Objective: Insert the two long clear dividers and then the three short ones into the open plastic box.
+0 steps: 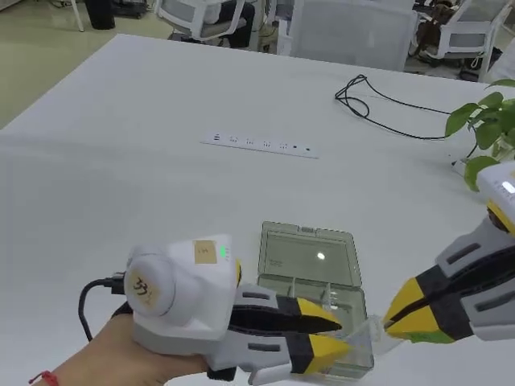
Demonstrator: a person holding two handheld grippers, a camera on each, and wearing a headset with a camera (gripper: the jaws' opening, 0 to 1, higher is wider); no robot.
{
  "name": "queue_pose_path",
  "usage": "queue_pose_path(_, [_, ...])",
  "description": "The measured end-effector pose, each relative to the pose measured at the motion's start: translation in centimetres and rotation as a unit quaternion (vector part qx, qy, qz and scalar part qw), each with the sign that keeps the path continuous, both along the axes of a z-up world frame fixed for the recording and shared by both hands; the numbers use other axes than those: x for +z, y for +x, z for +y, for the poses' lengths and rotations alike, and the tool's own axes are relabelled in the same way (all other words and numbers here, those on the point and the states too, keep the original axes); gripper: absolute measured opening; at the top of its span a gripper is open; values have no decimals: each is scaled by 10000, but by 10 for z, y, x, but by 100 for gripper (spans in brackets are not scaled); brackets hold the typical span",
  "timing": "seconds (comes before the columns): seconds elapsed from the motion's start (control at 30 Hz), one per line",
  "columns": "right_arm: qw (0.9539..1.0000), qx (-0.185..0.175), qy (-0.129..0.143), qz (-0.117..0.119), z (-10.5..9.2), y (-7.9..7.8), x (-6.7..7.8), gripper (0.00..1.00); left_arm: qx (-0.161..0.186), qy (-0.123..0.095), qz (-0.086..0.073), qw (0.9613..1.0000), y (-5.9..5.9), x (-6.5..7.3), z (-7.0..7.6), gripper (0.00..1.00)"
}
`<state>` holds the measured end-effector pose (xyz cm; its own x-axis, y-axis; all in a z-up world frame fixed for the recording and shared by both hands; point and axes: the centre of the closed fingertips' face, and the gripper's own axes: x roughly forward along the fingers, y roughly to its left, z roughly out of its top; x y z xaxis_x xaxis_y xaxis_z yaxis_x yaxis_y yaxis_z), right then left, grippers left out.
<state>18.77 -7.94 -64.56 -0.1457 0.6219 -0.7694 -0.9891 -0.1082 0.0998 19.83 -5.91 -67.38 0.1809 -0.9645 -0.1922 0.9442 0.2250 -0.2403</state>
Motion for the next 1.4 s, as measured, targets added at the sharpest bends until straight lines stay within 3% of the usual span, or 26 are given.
queue_pose_path(0.4, [9988,-288,-317,-244,-10,32,-18,2,503,206,-27,9985,17,-13,23,32])
queue_pose_path(0.7, [9950,-268,-766,-576,-17,55,-44,2,688,349,-42,9970,22,-28,36,51])
queue_pose_path(0.8, [9943,-248,-851,-588,-19,63,-59,2,701,494,9,9963,23,-37,41,57])
queue_pose_path(1.07, [9920,-315,-1047,-629,-19,77,-90,2,803,762,-45,9938,29,-52,52,71])
queue_pose_path(1.17, [9912,-330,-1131,-604,-20,80,-100,2,846,761,-26,9935,30,-54,54,78])
queue_pose_path(1.4, [9902,-328,-1255,-524,-21,82,-114,2,877,836,63,9926,30,-61,58,84])
